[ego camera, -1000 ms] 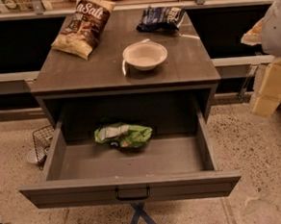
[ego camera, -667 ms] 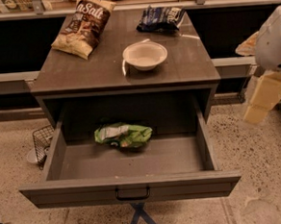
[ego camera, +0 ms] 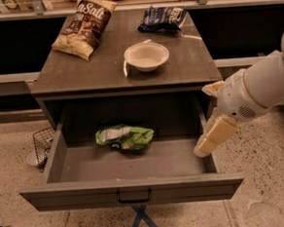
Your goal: Pick green rice chip bag from top drawer and place on counter
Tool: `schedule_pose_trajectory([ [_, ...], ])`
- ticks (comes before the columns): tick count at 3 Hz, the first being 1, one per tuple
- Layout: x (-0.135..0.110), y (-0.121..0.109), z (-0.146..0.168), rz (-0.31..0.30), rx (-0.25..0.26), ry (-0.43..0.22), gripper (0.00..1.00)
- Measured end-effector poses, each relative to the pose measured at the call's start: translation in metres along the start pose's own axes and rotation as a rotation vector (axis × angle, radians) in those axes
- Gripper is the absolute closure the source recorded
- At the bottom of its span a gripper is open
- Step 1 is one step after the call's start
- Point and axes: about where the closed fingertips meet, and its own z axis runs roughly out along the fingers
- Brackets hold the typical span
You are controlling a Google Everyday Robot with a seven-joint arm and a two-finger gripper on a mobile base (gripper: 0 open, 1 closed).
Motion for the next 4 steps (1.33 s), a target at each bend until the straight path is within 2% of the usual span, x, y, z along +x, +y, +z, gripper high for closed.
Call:
schedule_pose_trajectory([
  [1, -0.018, -0.009, 0.044, 0.007, 0.039, -0.095, 0.0],
  [2, -0.029, -0.029, 0.043, 0.006, 0.121, -0.128, 0.0],
  [3, -0.023, -0.019, 0.07, 0.046, 0.118, -0.137, 0.0],
  [4, -0.018, -0.012, 0.107, 0.117, 0.063, -0.151, 0.0],
])
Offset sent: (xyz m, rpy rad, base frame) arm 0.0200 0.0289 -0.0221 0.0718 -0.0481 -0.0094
